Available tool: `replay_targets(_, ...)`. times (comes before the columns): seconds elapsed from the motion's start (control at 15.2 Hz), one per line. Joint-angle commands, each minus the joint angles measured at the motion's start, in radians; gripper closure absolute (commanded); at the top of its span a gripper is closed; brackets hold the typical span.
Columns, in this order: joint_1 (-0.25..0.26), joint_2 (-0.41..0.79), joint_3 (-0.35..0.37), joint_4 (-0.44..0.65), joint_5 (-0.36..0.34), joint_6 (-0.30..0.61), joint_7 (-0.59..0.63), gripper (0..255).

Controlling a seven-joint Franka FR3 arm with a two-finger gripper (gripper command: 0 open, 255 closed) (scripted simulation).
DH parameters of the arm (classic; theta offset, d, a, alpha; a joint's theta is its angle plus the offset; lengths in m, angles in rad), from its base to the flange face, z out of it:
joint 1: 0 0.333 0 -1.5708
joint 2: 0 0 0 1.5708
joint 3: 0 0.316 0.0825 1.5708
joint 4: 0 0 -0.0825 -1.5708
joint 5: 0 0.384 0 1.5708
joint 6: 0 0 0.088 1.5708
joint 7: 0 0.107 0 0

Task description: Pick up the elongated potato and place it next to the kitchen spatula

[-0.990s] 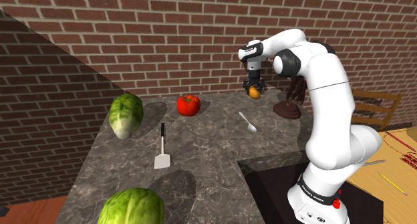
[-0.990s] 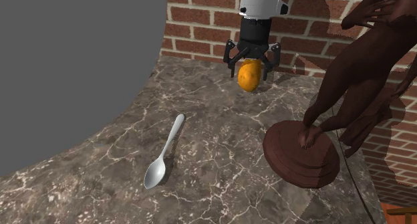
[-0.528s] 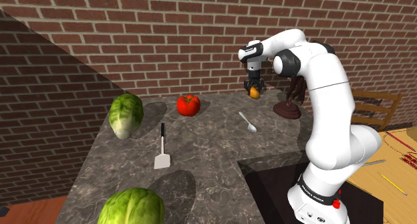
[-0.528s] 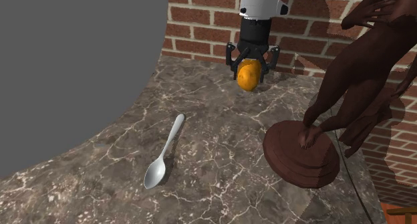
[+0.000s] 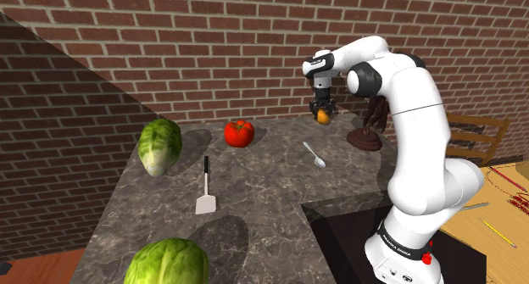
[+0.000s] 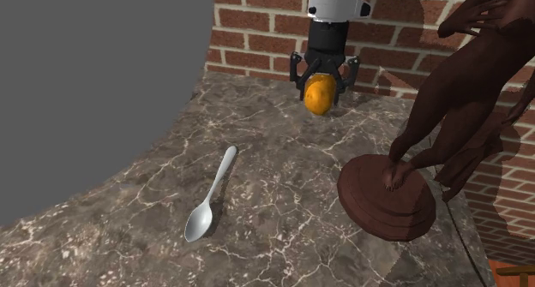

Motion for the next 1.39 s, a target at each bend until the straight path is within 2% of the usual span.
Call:
replay_targets(0.0,-0.001,-0.006,-0.001,0.016,-0.002,-0.021,0.000,255)
replay_targets(0.73,-0.008,-0.030,-0.006,0.126,-0.008,-0.154,-0.002,255)
replay_targets(1.32,-0.022,-0.021,-0.008,0.263,-0.008,-0.281,-0.005,255)
